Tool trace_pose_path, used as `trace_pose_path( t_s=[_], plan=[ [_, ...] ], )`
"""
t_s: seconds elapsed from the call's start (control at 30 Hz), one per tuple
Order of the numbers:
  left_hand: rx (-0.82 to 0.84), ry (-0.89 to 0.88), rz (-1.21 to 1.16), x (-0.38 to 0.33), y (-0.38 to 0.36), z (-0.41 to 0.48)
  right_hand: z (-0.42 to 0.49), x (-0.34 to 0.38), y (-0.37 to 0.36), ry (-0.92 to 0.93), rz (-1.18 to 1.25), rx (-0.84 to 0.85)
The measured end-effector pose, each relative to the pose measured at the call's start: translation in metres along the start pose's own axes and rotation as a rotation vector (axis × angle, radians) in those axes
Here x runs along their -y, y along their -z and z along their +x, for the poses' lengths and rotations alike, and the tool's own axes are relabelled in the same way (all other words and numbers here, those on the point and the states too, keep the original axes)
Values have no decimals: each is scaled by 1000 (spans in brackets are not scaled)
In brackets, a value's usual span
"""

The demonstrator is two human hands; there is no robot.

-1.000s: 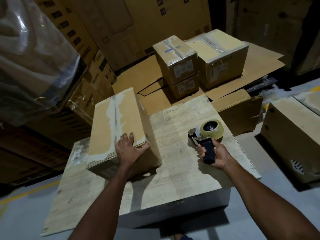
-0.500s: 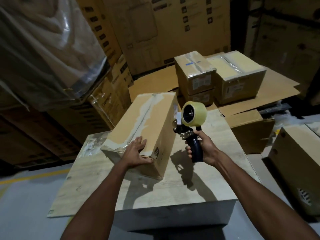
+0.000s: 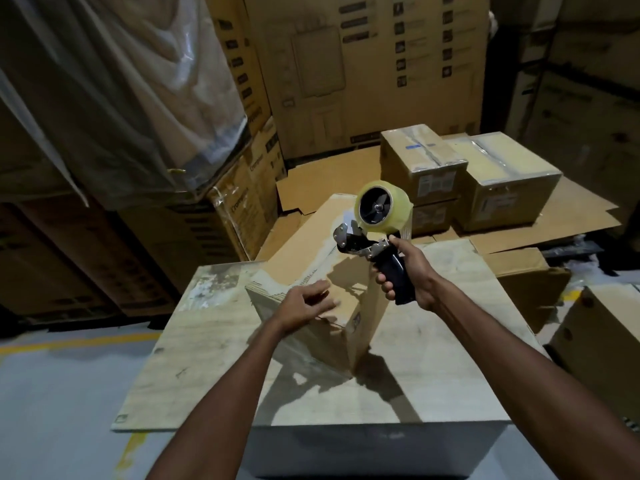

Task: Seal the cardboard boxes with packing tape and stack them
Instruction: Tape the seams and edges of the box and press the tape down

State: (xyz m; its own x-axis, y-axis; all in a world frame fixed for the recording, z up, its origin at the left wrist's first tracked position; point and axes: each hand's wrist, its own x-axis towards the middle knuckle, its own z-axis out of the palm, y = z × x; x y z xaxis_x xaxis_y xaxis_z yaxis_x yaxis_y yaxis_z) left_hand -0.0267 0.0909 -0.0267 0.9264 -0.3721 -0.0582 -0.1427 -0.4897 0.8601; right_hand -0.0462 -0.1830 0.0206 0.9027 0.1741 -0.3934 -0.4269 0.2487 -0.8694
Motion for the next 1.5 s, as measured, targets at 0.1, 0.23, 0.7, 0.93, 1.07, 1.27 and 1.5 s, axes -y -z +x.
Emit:
trace_pose_path(
  t_s=[0.1,0.23,0.7,0.93,1.07,1.27,1.5],
  plan=[
    [-358,75,-291,-8,11,6,8,2,-14,-61,61,64],
    [-396,72,-453,-15,32,18,11,9,-32,-130,149,155],
    [-494,40,-863,-20,46,16,15,39,-72,-124,88,172],
    [-317,384,-1265,-35,48,24,6,60,-87,-91,-96,118],
    [-204,483,-1405,-46,57,27,2,66,-90,-76,-206,100],
    [-239,497,-1373,-56,62,28,0,68,-87,-54,-283,99],
    [-240,512,-1129,-52,66,30,1,66,-83,-44,-346,117]
  ],
)
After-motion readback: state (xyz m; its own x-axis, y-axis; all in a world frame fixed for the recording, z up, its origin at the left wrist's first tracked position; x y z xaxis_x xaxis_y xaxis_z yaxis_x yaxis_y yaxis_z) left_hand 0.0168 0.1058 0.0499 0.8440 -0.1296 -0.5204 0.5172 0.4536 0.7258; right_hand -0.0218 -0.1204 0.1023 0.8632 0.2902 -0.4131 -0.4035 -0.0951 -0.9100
